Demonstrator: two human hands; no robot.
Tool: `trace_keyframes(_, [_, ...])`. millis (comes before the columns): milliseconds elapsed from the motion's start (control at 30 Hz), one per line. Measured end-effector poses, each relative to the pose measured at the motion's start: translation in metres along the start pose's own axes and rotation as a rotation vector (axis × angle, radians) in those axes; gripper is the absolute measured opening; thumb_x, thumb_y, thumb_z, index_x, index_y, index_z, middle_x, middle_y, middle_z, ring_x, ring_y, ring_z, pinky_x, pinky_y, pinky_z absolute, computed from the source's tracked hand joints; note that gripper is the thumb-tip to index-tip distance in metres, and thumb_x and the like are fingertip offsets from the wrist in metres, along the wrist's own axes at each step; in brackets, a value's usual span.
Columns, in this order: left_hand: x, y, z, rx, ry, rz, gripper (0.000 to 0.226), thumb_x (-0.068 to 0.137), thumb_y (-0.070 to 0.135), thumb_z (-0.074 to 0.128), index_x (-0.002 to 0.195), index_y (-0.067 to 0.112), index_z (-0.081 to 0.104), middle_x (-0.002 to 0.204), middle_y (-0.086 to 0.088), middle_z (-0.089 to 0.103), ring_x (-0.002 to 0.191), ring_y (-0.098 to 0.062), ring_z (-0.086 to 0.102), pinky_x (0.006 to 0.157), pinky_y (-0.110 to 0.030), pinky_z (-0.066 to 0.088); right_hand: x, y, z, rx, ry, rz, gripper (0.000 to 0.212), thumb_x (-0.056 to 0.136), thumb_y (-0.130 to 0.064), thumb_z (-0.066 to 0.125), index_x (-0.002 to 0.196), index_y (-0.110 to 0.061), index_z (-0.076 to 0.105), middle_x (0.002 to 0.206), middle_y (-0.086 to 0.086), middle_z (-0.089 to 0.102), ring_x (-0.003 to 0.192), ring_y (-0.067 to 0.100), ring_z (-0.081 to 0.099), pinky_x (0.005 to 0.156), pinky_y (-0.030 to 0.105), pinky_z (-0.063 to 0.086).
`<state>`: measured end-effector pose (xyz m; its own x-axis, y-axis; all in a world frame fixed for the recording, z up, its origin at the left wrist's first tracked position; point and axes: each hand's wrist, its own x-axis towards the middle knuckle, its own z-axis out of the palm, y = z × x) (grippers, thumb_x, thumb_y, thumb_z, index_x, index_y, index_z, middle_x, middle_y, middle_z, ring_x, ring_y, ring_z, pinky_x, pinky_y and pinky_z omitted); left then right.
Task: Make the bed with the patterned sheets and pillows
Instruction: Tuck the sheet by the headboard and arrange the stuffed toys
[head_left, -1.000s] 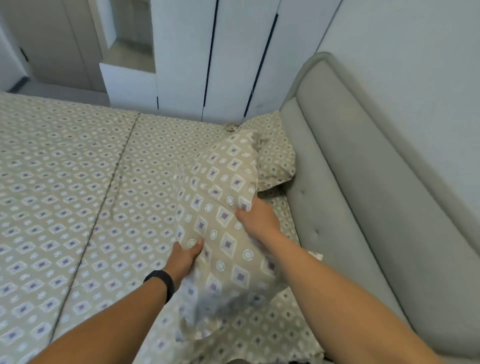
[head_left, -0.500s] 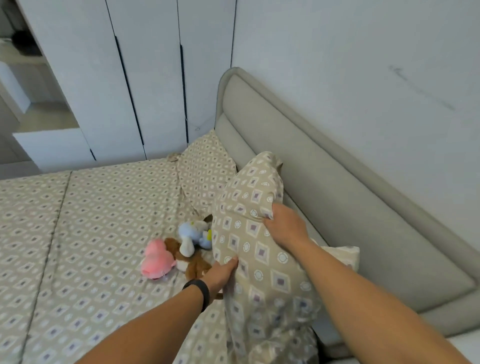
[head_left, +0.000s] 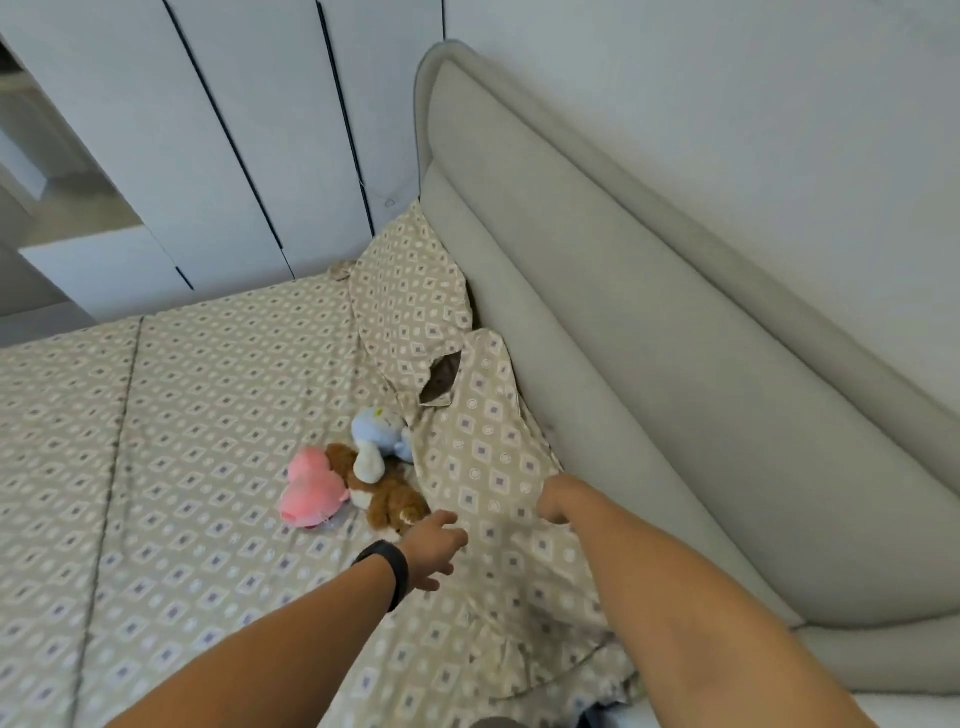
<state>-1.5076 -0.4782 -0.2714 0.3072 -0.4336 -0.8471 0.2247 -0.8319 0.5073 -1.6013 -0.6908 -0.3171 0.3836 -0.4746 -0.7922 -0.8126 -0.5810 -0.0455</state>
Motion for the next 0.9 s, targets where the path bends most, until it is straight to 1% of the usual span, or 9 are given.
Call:
trace_keyframes(100, [0.01,-0.003,-0.01,-0.014,0.044,-0.014,0.053,0.101,0.025,0.049,0.152,0.025,0.036,0.138,-0.007,0.054,0.112,-0.027,0.063,0.088,-0.041,0.052,0.01,-0.023,0.018,-0.011,-0.046,-0.068,0.04,0.099,-0.019,0.046,0.135,-0.007,0.056,0.131,0.011,0.061,0.106,0.026,0.063,0.081,0.032,0.049])
trace_keyframes(200, [0.02,-0.013,-0.022,-0.043,0.064,-0.032,0.052,0.099,0.025,0.049,0.15,0.025,0.039,0.131,-0.006,0.057,0.104,-0.025,0.064,0.085,-0.04,0.052,0.01,-0.039,0.027,-0.003,-0.052,-0.133,0.043,0.1,-0.021,0.045,0.141,-0.01,0.052,0.14,0.011,0.056,0.119,0.028,0.061,0.087,0.034,0.051])
trace_keyframes(467, [0.059,-0.082,-0.053,-0.241,0.11,-0.166,0.04,0.096,0.022,0.051,0.136,0.023,0.05,0.114,-0.009,0.062,0.088,-0.026,0.06,0.073,-0.035,0.047,0.032,-0.083,0.049,0.057,-0.034,-0.171,0.046,0.101,-0.029,0.043,0.145,-0.015,0.047,0.145,0.008,0.051,0.123,0.029,0.056,0.1,0.037,0.049])
trace_keyframes(567, [0.105,-0.119,-0.066,-0.293,0.125,-0.219,0.039,0.097,0.023,0.052,0.135,0.022,0.049,0.099,-0.008,0.06,0.082,-0.026,0.057,0.068,-0.034,0.045,0.074,-0.119,0.07,0.065,-0.007,-0.238,0.043,0.101,-0.028,0.045,0.143,-0.019,0.05,0.143,0.006,0.051,0.118,0.027,0.059,0.097,0.036,0.049])
trace_keyframes(667, [0.167,-0.157,-0.082,-0.333,0.188,-0.193,0.036,0.098,0.026,0.052,0.134,0.025,0.049,0.1,-0.002,0.064,0.092,-0.027,0.066,0.08,-0.036,0.053,0.139,-0.17,0.101,0.091,0.055,-0.335,0.04,0.1,-0.031,0.051,0.139,-0.023,0.054,0.137,0.004,0.054,0.119,0.025,0.058,0.098,0.037,0.048])
trace_keyframes(733, [0.204,-0.183,-0.091,-0.38,0.234,-0.165,0.032,0.099,0.026,0.052,0.131,0.028,0.048,0.105,0.001,0.064,0.1,-0.028,0.067,0.09,-0.038,0.053,0.179,-0.199,0.117,0.094,0.163,-0.392,0.037,0.098,-0.032,0.054,0.134,-0.024,0.058,0.13,0.003,0.056,0.115,0.025,0.059,0.095,0.038,0.05])
trace_keyframes(800, [0.232,-0.208,-0.094,-0.432,0.248,-0.159,0.031,0.1,0.028,0.053,0.131,0.031,0.048,0.114,0.001,0.063,0.1,-0.024,0.066,0.094,-0.039,0.053,0.211,-0.211,0.126,0.079,0.436,-0.395,0.036,0.094,-0.029,0.059,0.129,-0.023,0.059,0.128,0.003,0.056,0.115,0.026,0.057,0.093,0.041,0.05])
trace_keyframes(867, [0.259,-0.23,-0.092,-0.486,0.221,-0.147,0.03,0.101,0.028,0.054,0.131,0.033,0.048,0.115,0.001,0.063,0.099,-0.022,0.066,0.09,-0.036,0.052,0.243,-0.201,0.129,0.082,0.747,-0.322,0.048,0.088,-0.029,0.066,0.133,-0.022,0.055,0.136,0.005,0.051,0.123,0.029,0.051,0.099,0.044,0.046])
trace_keyframes(900, [0.264,-0.234,-0.091,-0.491,0.22,-0.135,0.03,0.101,0.027,0.053,0.13,0.034,0.048,0.112,0.001,0.064,0.099,-0.024,0.067,0.086,-0.034,0.052,0.251,-0.185,0.125,0.087,0.827,-0.234,0.058,0.085,-0.033,0.07,0.138,-0.022,0.049,0.143,0.008,0.046,0.129,0.032,0.045,0.105,0.047,0.042])
